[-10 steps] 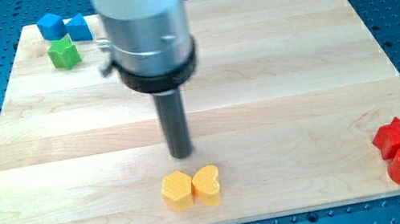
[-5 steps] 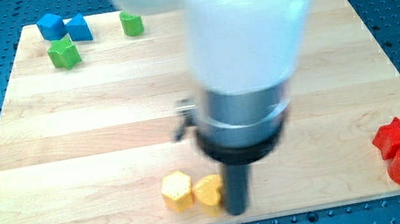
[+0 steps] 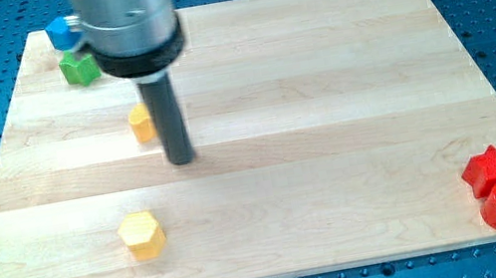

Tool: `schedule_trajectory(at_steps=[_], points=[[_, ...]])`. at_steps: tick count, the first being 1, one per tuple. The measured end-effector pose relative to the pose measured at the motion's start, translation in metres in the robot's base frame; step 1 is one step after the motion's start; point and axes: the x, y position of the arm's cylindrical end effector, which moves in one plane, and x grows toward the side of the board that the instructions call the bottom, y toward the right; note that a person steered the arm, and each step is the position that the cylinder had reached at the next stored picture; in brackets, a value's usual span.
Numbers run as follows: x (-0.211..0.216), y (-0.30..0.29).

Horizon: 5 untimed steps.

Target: Push the heart to the bottom right of the green star

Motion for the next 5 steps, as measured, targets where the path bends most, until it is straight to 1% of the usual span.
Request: schedule_trajectory(at_steps=[1, 2, 3, 5], points=[[-0.042, -0.011], [-0.043, -0.079], [-0.074, -0.097], [-0.047, -0.112]])
